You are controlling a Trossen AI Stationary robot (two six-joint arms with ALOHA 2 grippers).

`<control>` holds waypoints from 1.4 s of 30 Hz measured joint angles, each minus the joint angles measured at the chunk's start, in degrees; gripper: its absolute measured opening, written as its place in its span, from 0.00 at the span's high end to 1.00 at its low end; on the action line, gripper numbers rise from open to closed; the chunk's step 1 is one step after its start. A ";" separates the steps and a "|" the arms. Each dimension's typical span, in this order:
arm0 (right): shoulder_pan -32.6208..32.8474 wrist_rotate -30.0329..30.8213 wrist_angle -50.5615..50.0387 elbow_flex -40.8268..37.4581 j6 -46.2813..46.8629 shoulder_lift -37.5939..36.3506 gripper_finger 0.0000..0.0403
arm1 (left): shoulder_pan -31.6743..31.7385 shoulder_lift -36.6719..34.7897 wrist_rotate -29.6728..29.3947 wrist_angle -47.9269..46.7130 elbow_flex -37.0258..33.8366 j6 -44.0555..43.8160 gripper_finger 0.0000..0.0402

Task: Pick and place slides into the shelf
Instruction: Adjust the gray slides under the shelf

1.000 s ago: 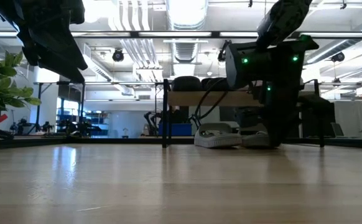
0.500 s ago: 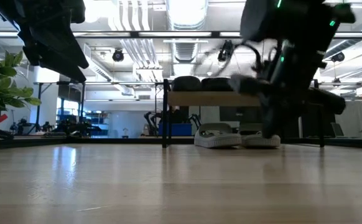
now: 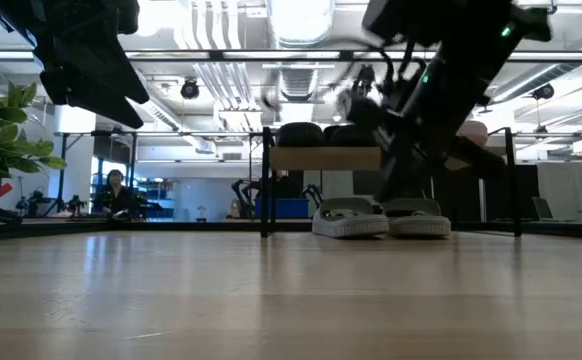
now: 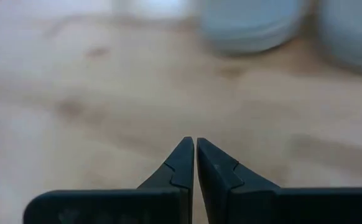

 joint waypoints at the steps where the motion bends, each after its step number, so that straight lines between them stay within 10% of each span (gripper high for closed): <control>1: -0.88 0.12 -2.51 0.10 2.05 -0.02 0.97 | 0.00 0.00 -0.01 0.22 0.00 0.00 0.33; 42: -16.71 -3.66 4.22 1.20 -7.61 5.73 0.97 | 0.02 0.00 0.23 1.02 -1.05 -0.04 0.33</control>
